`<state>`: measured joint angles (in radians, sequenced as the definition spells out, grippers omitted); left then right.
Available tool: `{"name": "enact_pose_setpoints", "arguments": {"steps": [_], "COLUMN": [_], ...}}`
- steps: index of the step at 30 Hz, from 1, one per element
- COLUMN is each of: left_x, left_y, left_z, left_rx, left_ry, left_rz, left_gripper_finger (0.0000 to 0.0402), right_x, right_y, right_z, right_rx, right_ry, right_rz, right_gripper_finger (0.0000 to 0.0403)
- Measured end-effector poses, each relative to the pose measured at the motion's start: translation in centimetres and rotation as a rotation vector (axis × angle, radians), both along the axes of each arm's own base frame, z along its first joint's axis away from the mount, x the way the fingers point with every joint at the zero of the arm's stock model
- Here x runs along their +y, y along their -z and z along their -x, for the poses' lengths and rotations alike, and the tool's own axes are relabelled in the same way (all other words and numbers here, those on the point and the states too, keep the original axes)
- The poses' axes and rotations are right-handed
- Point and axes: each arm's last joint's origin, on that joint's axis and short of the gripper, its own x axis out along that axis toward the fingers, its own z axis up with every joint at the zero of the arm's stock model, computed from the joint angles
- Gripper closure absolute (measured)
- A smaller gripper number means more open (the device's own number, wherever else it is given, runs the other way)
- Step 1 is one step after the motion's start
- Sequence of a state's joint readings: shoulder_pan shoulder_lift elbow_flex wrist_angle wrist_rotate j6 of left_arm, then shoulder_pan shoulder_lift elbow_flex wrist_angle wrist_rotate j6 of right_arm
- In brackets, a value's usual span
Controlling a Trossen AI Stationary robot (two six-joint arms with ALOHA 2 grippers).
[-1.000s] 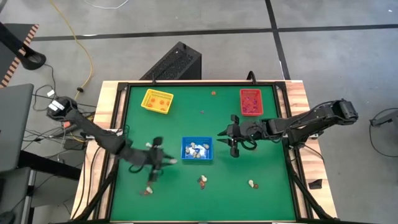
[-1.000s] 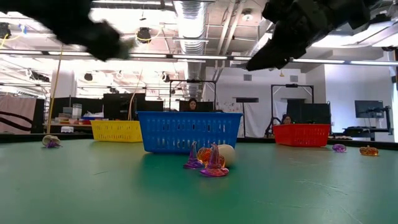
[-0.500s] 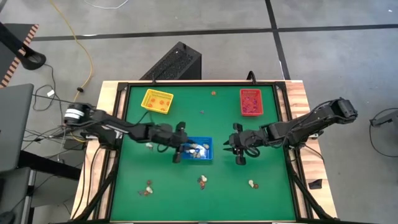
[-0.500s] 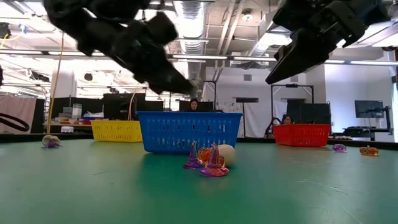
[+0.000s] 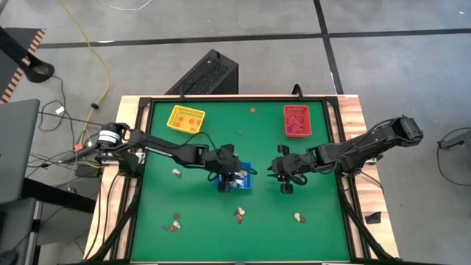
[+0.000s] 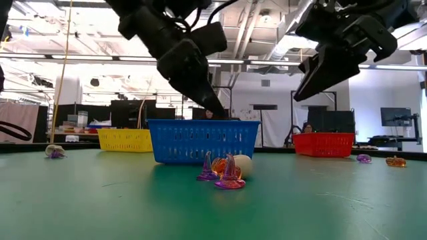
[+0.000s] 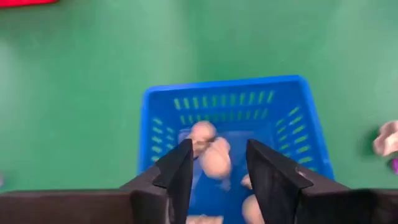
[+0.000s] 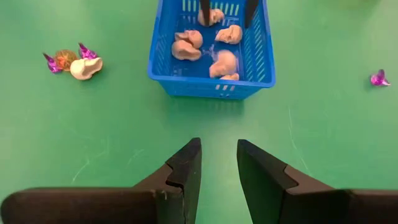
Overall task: Sort Halloween decoration
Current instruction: Put the white skull toy into the blue bin, then put the purple witch hat toy into the red bin
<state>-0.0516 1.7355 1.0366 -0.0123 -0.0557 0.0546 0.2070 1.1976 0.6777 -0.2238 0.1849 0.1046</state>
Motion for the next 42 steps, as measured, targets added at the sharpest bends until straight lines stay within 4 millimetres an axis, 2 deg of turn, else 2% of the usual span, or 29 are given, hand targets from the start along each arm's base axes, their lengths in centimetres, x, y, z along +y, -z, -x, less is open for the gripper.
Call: {"name": "enact_pose_setpoints", "arguments": {"steps": [4, 8, 13, 18, 22, 27, 32, 34, 37, 42], "left_x": [0.1, 0.2, 1.0, 1.8, 2.5, 3.1, 3.1, 3.3, 3.6, 4.4], "left_y": [-0.8, -2.1, -3.5, -3.1, -3.9, -4.7, -2.6, -1.3, 0.4, 1.0], "left_z": [-0.2, 0.7, 3.3, 7.2, 10.7, 13.6, 15.7, 16.4, 17.5, 17.9], "left_rx": [0.049, 0.2, 0.327, 0.36, 0.246, -0.146, -0.507, -0.573, -0.58, -0.577], "left_ry": [-0.019, 0.02, -0.047, -0.144, -0.26, -0.335, -0.292, -0.296, -0.323, -0.38], "left_rz": [-0.049, -0.107, -0.096, -0.06, -0.108, -0.122, -0.144, -0.156, -0.15, -0.144], "left_gripper_finger": [0.0247, 0.0242, 0.0243, 0.0244, 0.0244, 0.0244, 0.0244, 0.0244, 0.0244, 0.0244], "right_x": [0.0, 0.0, -0.2, -1.4, -2.5, -4.0, -5.3, -5.6, -5.8, -5.5], "right_y": [0.0, 0.0, 0.5, 1.8, 2.2, 2.5, 2.7, 2.8, 2.9, 2.9], "right_z": [0.0, 0.0, 0.5, 2.3, 3.0, 3.5, 4.3, 4.6, 4.8, 4.7], "right_rx": [0.005, 0.004, 0.074, 0.264, 0.341, 0.42, 0.51, 0.545, 0.568, 0.574], "right_ry": [0.0, 0.003, 0.076, 0.319, 0.432, 0.491, 0.541, 0.544, 0.543, 0.519], "right_rz": [0.001, -0.002, -0.041, -0.012, -0.037, -0.09, -0.086, -0.074, -0.101, -0.122], "right_gripper_finger": [0.0269, 0.0269, 0.0269, 0.0269, 0.0269, 0.0269, 0.0269, 0.0269, 0.0269, 0.0269]}}
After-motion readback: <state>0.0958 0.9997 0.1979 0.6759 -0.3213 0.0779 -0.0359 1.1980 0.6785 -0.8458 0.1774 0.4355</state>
